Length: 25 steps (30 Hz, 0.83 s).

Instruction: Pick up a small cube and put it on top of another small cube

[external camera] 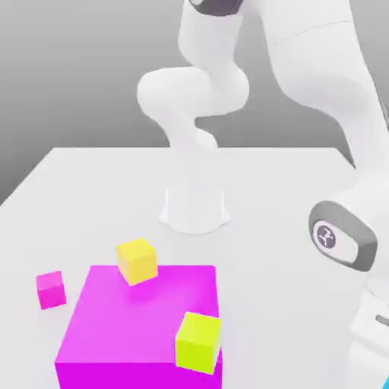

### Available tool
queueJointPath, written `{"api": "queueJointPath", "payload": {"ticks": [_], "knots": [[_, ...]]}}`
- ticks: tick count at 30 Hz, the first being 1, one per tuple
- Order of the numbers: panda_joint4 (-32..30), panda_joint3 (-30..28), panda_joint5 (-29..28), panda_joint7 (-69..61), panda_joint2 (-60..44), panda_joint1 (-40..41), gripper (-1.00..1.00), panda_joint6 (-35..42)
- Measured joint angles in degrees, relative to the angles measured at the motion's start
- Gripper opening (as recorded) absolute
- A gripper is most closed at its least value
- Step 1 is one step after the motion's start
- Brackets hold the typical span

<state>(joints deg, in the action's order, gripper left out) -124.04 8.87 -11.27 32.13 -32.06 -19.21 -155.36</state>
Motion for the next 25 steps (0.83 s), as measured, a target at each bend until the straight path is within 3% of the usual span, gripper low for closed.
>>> {"api": "queueJointPath", "payload": {"ticks": [5, 15, 18, 19, 25], "knots": [[-2.1, 1.2, 3.1, -1.7, 9.1, 2.4, -1.00, 6.9], [-7.5, -9.2, 11.0, -0.6, 29.6, 17.5, -1.00, 21.4], [-9.4, -8.9, 11.5, -0.5, 27.1, 18.4, -1.00, 17.0], [-10.0, -8.9, 11.5, -0.5, 25.7, 18.4, 1.00, 15.0], [-10.3, -8.9, 11.4, -0.3, 25.0, 18.4, 1.00, 14.0]]}}
